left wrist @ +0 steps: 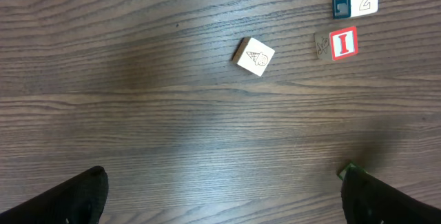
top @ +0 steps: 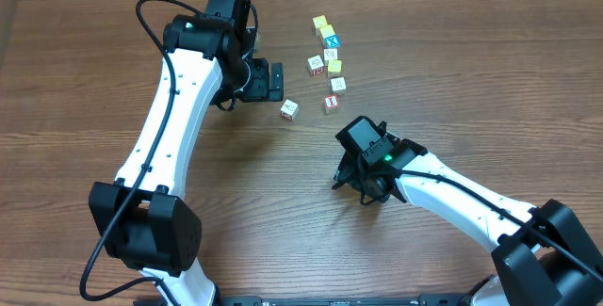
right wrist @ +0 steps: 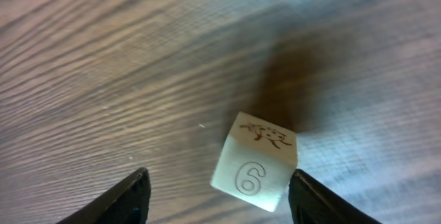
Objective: Flip 5 blocks
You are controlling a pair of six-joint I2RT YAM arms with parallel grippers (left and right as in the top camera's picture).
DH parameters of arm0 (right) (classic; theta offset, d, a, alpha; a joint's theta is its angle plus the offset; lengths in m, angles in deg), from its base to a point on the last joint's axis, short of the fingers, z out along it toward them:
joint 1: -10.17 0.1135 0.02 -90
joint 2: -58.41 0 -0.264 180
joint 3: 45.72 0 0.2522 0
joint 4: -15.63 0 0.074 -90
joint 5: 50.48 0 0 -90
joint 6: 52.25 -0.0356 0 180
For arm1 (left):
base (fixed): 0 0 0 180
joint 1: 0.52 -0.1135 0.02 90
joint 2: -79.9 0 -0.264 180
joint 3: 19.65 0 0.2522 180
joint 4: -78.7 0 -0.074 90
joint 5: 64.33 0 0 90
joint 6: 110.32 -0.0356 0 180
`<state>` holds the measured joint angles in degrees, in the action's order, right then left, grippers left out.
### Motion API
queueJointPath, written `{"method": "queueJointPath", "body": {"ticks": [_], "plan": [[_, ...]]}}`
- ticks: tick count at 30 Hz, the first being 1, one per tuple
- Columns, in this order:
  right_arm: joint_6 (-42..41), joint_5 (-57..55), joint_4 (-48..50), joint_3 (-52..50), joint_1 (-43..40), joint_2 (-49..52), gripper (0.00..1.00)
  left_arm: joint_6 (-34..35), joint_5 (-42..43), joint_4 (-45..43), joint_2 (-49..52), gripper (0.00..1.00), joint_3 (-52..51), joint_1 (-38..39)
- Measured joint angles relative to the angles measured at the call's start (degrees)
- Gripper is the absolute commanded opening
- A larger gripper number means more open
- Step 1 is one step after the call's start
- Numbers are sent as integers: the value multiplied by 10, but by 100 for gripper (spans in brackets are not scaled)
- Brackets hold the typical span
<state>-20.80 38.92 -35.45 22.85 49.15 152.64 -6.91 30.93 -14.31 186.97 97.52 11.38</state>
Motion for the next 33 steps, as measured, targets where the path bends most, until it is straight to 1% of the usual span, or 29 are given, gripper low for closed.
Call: {"method": "queueJointPath", "body": {"ticks": [4, 6, 10, 18, 24, 30, 31, 33], "plan": [[19, -2, 18, -1, 0, 0, 66, 0, 0, 0, 0, 100, 0, 0], [18, -2, 17, -1, 0, 0, 65, 0, 0, 0, 0, 100, 0, 0], [17, -3, 0, -1, 0, 0, 61, 0, 0, 0, 0, 100, 0, 0], [16, -2, -7, -1, 0, 21, 60, 0, 0, 0, 0, 100, 0, 0], [15, 0, 3, -1, 0, 39, 46, 0, 0, 0, 0, 100, 0, 0], [21, 2, 26, -1, 0, 39, 42, 0, 0, 0, 0, 100, 0, 0], [26, 3, 31, -1, 0, 39, 40, 0, 0, 0, 0, 100, 0, 0], [35, 4, 38, -1, 0, 39, 38, 0, 0, 0, 0, 100, 0, 0]]}}
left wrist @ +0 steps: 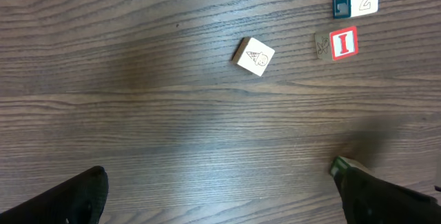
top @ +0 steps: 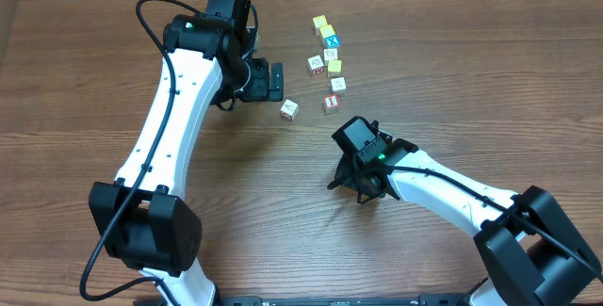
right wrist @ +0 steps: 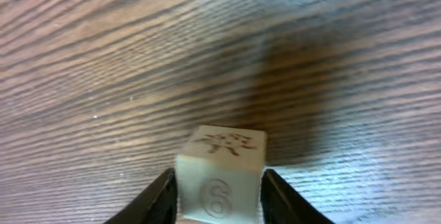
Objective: Flip 5 blocks
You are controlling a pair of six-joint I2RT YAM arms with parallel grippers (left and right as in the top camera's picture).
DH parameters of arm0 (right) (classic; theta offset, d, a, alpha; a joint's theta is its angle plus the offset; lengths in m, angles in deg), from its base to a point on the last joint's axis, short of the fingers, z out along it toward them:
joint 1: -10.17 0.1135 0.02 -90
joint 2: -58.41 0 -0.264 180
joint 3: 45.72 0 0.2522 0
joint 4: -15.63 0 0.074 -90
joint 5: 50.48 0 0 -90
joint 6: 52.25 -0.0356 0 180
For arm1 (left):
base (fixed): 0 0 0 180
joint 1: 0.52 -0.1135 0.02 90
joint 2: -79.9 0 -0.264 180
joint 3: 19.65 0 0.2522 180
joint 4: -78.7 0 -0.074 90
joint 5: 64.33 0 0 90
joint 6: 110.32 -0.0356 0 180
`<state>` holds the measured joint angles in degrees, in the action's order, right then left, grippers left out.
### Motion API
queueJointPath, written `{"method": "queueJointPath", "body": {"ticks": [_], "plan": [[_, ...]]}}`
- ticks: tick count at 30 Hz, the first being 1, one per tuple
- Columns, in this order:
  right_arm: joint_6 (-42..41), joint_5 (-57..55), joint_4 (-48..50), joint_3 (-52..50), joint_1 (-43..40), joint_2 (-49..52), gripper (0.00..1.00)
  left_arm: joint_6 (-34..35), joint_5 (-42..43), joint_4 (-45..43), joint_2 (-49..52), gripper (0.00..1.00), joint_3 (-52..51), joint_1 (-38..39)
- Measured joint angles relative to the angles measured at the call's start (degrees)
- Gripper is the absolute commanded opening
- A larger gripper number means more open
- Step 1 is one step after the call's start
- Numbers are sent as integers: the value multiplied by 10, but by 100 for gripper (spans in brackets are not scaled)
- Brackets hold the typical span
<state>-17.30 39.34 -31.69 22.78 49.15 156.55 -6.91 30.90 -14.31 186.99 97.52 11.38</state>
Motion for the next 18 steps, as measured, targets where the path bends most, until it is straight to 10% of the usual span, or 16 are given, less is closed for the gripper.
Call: {"method": "queueJointPath", "body": {"ticks": [18], "plan": [[143, 8, -21, 40, 0, 0, 33, 0, 0, 0, 0, 100, 0, 0]]}}
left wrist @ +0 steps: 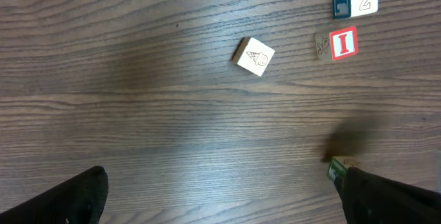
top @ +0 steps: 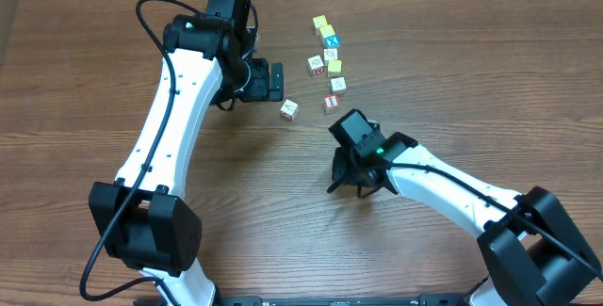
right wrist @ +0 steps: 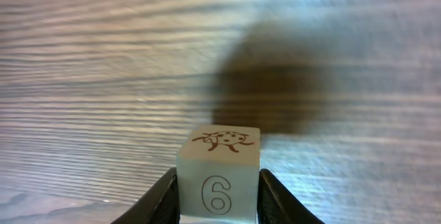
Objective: Flip 5 blocks
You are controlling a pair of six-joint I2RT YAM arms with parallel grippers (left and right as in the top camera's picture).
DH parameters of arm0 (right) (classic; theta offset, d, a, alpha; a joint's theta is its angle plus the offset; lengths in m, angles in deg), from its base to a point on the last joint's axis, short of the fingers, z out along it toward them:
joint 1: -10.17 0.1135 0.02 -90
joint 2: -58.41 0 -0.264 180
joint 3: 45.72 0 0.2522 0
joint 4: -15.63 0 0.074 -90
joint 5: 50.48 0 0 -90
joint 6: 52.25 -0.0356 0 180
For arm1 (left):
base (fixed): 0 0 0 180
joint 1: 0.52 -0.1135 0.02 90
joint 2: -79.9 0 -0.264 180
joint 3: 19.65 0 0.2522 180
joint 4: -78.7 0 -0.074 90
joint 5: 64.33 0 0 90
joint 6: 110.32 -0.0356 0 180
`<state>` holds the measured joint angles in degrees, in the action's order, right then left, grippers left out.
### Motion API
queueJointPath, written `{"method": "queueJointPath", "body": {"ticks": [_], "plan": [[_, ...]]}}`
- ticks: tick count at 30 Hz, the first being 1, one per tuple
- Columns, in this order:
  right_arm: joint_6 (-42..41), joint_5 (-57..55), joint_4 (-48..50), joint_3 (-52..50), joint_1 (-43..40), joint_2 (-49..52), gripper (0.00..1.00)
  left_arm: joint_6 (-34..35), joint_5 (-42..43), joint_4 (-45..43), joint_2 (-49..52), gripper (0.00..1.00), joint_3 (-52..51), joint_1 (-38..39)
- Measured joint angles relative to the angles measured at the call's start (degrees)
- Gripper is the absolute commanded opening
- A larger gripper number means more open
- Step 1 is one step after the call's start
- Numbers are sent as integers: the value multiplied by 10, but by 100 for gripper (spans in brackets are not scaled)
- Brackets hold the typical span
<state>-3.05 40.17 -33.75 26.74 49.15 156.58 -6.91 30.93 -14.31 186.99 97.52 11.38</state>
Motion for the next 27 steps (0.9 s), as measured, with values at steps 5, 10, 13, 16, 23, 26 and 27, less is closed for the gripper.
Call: {"method": "queueJointPath", "body": {"ticks": [5, 10, 13, 16, 23, 26, 27], "plan": [[22, 0, -13, 6, 0, 0, 33, 0, 0, 0, 0, 100, 0, 0], [30, -2, -6, 6, 0, 0, 34, 0, 0, 0, 0, 100, 0, 0], [33, -9, -1, 6, 0, 2, 34, 0, 0, 0, 0, 100, 0, 0], [33, -11, 4, 6, 0, 10, 35, 0, 0, 0, 0, 100, 0, 0], [34, -10, 5, 6, 0, 26, 54, 0, 0, 0, 0, 100, 0, 0], [35, -10, 7, 6, 0, 26, 62, 0, 0, 0, 0, 100, 0, 0], [35, -11, 7, 6, 0, 26, 65, 0, 0, 0, 0, 100, 0, 0]]}}
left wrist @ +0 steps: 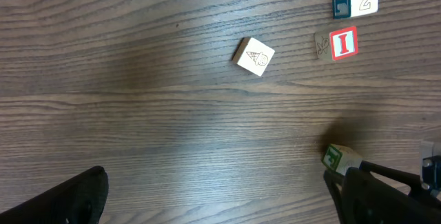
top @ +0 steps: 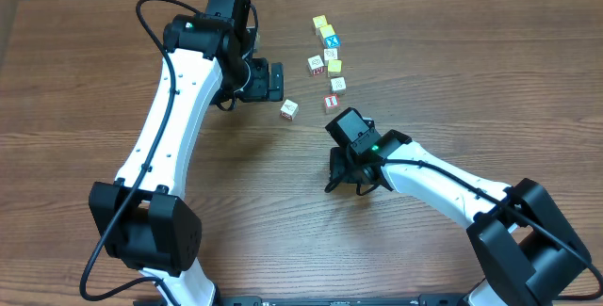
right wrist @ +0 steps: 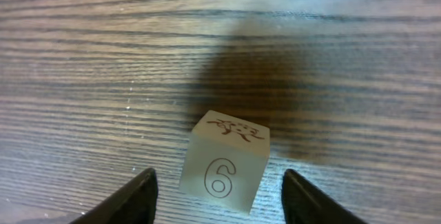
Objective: Flip 5 blocks
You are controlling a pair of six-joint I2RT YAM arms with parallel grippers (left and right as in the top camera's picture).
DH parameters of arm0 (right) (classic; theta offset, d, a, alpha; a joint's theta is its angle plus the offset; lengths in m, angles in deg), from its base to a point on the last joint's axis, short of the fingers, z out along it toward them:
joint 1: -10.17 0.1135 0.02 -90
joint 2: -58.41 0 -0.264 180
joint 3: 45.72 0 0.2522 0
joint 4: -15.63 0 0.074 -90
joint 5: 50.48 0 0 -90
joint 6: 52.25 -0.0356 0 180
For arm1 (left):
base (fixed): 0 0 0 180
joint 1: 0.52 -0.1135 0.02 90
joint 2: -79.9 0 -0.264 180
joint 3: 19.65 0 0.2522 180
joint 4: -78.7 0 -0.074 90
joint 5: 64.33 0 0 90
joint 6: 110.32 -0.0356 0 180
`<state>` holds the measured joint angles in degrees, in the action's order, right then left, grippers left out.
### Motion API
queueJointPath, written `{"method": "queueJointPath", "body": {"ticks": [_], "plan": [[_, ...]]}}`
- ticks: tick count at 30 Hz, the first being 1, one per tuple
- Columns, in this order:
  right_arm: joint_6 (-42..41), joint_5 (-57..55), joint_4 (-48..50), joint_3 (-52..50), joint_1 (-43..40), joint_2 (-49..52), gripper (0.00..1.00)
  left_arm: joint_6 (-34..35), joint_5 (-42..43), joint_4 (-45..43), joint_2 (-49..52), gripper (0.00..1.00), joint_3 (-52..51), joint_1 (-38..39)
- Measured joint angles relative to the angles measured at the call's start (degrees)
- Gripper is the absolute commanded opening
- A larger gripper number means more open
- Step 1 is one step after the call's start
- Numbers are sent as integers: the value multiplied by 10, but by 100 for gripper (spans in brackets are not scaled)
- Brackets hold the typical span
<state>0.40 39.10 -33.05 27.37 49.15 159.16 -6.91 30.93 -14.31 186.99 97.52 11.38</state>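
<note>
A pale block marked 6, with a bug drawing on its upper face, sits on the wooden table between the spread fingers of my open right gripper. Nothing grips it. The left wrist view shows the same block's green-printed face beside a dark right finger. In the overhead view my right gripper hides that block. My left gripper hangs open over bare wood, left of a cream block. From overhead the left gripper is beside that block.
Several small blocks lie in a loose cluster at the back right of centre, with a red-edged one nearest my right arm. The left wrist view shows a red I block and a blue and 2 block.
My right gripper was shut on the 6 block; now its fingers stand apart and the block rests free on the table between them. The left arm has not moved.
At first my right gripper was open around the 6 block on the table. Then it was shut on the block, and later held it a little further up and left. Now it is open again with the block set down there. The left arm stayed still throughout.
</note>
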Motion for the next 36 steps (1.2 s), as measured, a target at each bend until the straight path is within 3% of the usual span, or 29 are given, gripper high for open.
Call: {"method": "queueJointPath", "body": {"ticks": [10, 15, 17, 19, 20, 23, 36], "plan": [[12, 18, -51, 64, -27, 3, 70, 1, -4, -2, 0, 97, 0, 0], [22, 26, -136, 171, -77, 3, 73, 9, -4, -2, 0, 77, 0, 0], [25, 30, -156, 199, -99, 3, 73, 14, -4, -3, 0, 57, 0, 2], [26, 37, -162, 210, -118, 3, 73, 16, -4, -5, 0, 20, 0, 5], [26, 41, -163, 210, -128, 3, 79, 16, -4, -7, 0, 5, 0, 8], [24, 52, -174, 210, -152, 3, 100, 15, -4, -11, 0, 4, 0, 13], [29, 62, -181, 210, -167, 3, 98, 15, -16, -21, 0, 9, 0, 24]]}}
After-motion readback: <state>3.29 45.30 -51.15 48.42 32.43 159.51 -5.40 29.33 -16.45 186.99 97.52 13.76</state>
